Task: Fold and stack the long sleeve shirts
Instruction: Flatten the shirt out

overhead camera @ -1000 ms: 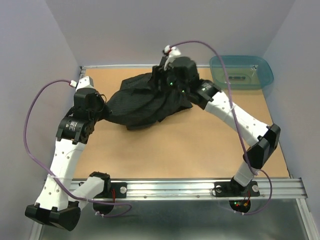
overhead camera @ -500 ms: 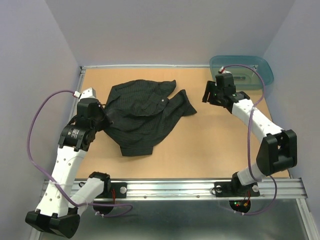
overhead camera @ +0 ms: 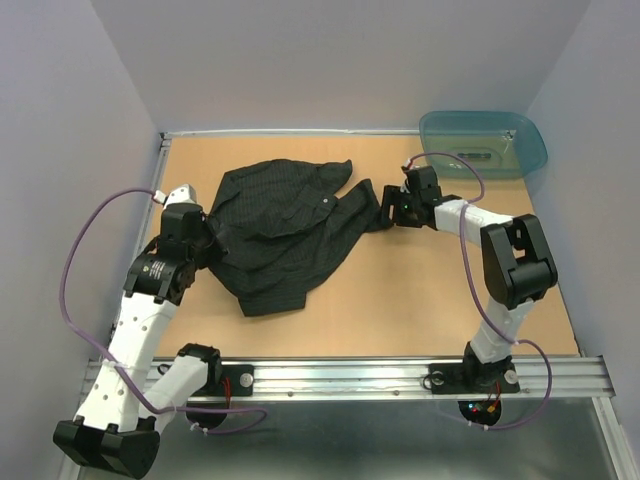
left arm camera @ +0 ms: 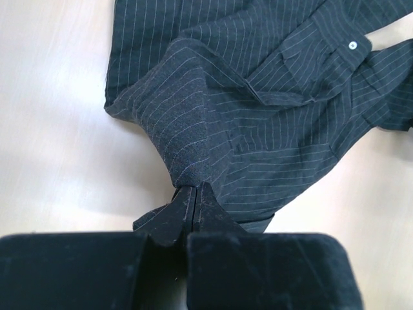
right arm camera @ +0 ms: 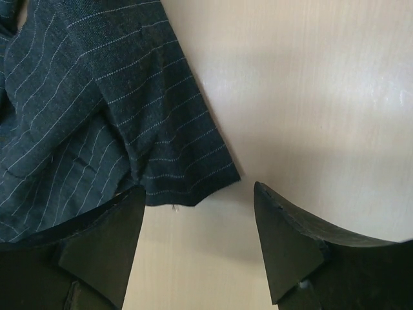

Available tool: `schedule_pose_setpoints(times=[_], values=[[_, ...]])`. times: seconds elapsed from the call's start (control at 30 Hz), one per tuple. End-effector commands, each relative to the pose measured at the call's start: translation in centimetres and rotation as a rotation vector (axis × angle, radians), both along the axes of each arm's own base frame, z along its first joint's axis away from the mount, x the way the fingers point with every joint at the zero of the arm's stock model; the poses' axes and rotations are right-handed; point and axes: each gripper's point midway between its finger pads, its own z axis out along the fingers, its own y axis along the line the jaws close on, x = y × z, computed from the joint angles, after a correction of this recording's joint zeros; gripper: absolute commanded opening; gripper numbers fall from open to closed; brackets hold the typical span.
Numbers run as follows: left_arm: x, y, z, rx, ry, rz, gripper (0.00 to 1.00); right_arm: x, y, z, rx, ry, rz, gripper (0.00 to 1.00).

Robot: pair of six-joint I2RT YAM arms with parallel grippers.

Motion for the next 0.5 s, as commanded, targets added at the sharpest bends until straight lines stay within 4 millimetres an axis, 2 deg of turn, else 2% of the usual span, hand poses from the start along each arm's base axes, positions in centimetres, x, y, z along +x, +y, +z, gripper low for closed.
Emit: schedule_pose_setpoints(times=[0.0, 0.07, 0.13, 0.23, 0.27, 0.3, 0.33, 0.37, 0.4, 0.43, 0.47], values=[[0.2, -0.2, -0.4, -0.02, -0.025, 0.003, 0.0, 2.2, 1.6, 0.7, 0.042, -0.092, 0.07, 0.73], [0.2, -0.4, -0.8, -0.025, -0.018, -0.002, 0.0, 2.1, 1.8, -0.5, 0.044, -0.065, 0.081, 0.73], [0.2, -0.4, -1.1, -0.023, -0.013, -0.003, 0.0, 2.2, 2.4, -0.8, 0.051, -0.063, 0.104, 0.72], [0.3, -0.2, -1.7, -0.01, -0.005, 0.002, 0.0, 2.2, 3.4, -1.3, 0.066, -0.05, 0.144, 0.64], [0.3, -0.2, -1.8, -0.009, -0.003, 0.004, 0.0, 2.3, 3.6, -1.2, 0.071, -0.051, 0.154, 0.6], [0.3, -0.1, -1.9, -0.007, -0.001, 0.005, 0.0, 2.4, 3.7, -1.0, 0.074, -0.055, 0.159, 0.44], [0.4, -0.1, -2.0, -0.007, -0.001, 0.005, 0.0, 3.0, 4.0, 0.0, 0.072, -0.085, 0.17, 0.34], [0.5, -0.2, -1.8, -0.005, -0.003, 0.003, 0.0, 3.5, 4.0, 0.8, 0.069, -0.109, 0.171, 0.14], [0.5, -0.2, -1.8, -0.004, 0.001, 0.003, 0.0, 4.1, 4.0, 2.1, 0.06, -0.139, 0.169, 0.05], [0.5, -0.1, -1.7, 0.001, -0.002, 0.002, 0.0, 4.4, 3.7, 3.1, 0.032, -0.151, 0.174, 0.01], [0.5, 0.0, -1.6, 0.007, -0.003, 0.003, 0.0, 6.5, 3.4, 7.5, 0.009, -0.249, 0.145, 0.01]])
